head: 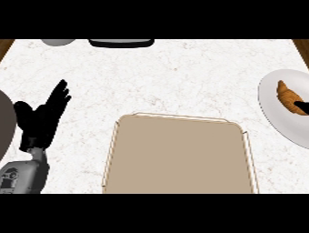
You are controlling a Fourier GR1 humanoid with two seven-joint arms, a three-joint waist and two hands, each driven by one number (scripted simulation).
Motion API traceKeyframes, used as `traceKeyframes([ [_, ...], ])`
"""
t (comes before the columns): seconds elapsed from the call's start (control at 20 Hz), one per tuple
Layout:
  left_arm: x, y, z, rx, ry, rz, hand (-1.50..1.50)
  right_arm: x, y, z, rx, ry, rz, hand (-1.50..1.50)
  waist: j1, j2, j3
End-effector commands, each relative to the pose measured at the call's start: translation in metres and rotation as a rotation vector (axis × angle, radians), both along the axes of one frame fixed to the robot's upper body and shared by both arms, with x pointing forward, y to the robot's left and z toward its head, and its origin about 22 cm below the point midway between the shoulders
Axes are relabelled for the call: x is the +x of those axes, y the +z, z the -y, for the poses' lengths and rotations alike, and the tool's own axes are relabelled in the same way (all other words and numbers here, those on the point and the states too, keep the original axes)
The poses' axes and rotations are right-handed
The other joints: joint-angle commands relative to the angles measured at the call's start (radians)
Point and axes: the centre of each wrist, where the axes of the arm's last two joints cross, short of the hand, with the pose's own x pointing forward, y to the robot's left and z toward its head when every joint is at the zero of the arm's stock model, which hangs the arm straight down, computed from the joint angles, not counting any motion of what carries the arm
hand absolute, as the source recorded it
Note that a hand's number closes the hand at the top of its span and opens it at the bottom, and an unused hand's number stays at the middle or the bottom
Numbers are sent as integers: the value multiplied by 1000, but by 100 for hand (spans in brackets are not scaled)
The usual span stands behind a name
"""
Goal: Pick the croissant from the tray and place it in the plate
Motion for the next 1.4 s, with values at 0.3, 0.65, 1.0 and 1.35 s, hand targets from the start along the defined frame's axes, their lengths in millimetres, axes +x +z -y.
traceKeyframes([
  [0.3,-5,-6,-23,-3,14,-17,0,-4,34,-14,162,181,441,-150,-21,-8,-2],
  [0.65,-4,-1,-21,5,34,3,0,-15,36,-9,539,201,389,-150,-20,-6,-2],
  [1.0,1,-2,15,-9,-2,18,0,-49,44,40,487,218,450,-150,-7,-3,-1],
  [1.35,11,21,-23,0,11,5,0,-77,6,38,474,188,442,-150,-8,-3,-1],
])
